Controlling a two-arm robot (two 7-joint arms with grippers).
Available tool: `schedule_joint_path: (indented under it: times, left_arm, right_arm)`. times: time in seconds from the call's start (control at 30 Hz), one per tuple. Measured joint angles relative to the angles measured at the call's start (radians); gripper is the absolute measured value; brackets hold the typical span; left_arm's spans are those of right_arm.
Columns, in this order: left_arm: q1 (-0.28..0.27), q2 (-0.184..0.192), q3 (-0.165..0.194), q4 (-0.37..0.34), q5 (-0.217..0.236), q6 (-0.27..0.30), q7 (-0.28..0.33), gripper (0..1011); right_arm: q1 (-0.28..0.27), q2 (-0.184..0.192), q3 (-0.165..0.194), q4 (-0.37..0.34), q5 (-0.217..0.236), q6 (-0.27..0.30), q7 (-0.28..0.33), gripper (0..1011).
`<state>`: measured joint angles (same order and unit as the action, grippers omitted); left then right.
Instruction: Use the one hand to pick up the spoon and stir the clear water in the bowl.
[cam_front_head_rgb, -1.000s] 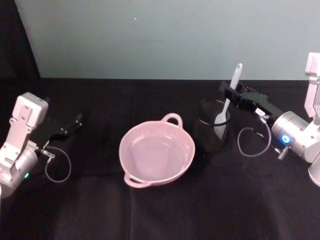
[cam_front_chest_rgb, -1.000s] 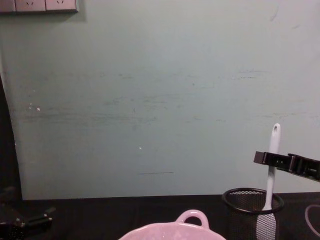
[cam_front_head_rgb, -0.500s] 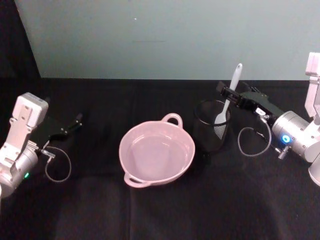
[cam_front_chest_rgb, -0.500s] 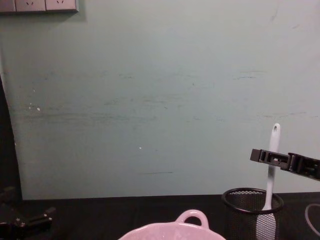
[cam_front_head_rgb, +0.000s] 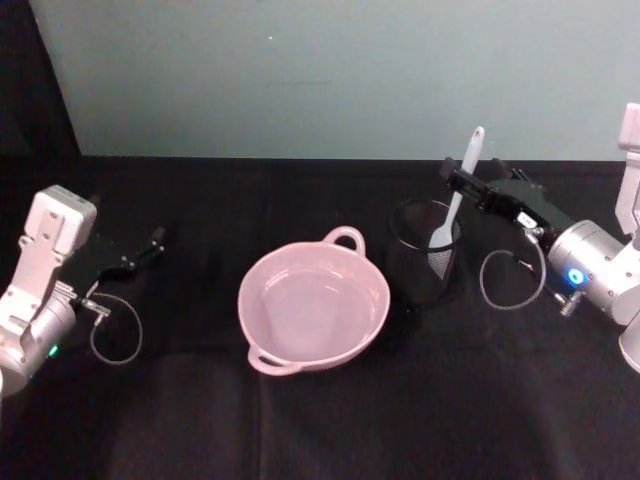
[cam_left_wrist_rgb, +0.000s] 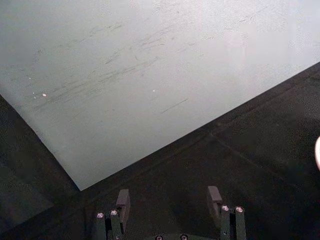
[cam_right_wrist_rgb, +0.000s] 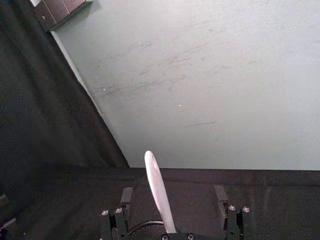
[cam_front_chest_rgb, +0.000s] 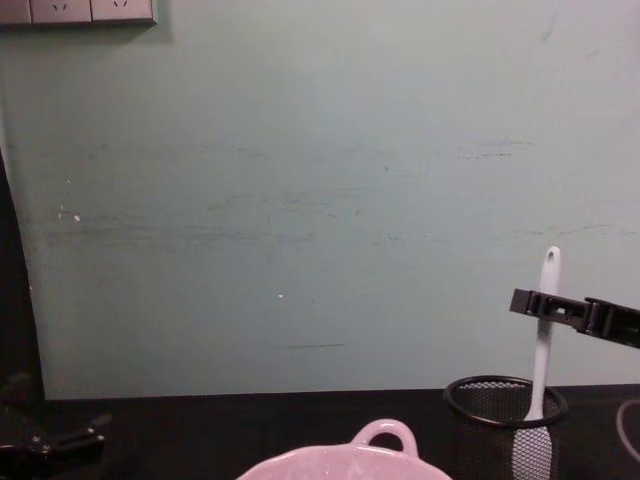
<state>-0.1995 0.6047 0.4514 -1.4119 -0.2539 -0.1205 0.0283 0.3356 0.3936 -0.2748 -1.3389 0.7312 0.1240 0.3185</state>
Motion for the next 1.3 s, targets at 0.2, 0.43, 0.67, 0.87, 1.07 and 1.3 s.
schedule_joint_path:
  times: [0.2,0.43,0.67,0.87,1.07,1.3]
  left_arm:
    - [0.0,0.0,0.0,0.0,0.0,0.0,0.0,1011]
    - [0.0,0.0,0.0,0.0,0.0,0.0,0.0,1011]
    - [0.0,0.0,0.0,0.0,0.0,0.0,0.0,1011]
    - [0.0,0.0,0.0,0.0,0.0,0.0,0.0,1011]
    - [0.0,0.0,0.0,0.0,0.0,0.0,0.0,1011]
    - [0.0,0.0,0.0,0.0,0.0,0.0,0.0,1011]
  right_arm:
    - [-0.02,0.013,0.01,-0.03,-0.001,-0.004,-0.002,1003]
    - [-0.071,0.063,0.025,-0.106,-0.002,0.011,-0.001,1002]
    - [-0.125,0.113,0.043,-0.177,0.0,0.023,0.003,1003]
    - [-0.158,0.142,0.055,-0.208,0.003,0.031,0.001,1003]
    - [-0.187,0.145,0.073,-0.227,-0.074,-0.026,-0.076,1003]
    - [-0.181,0.129,0.09,-0.191,-0.156,-0.071,-0.136,1003]
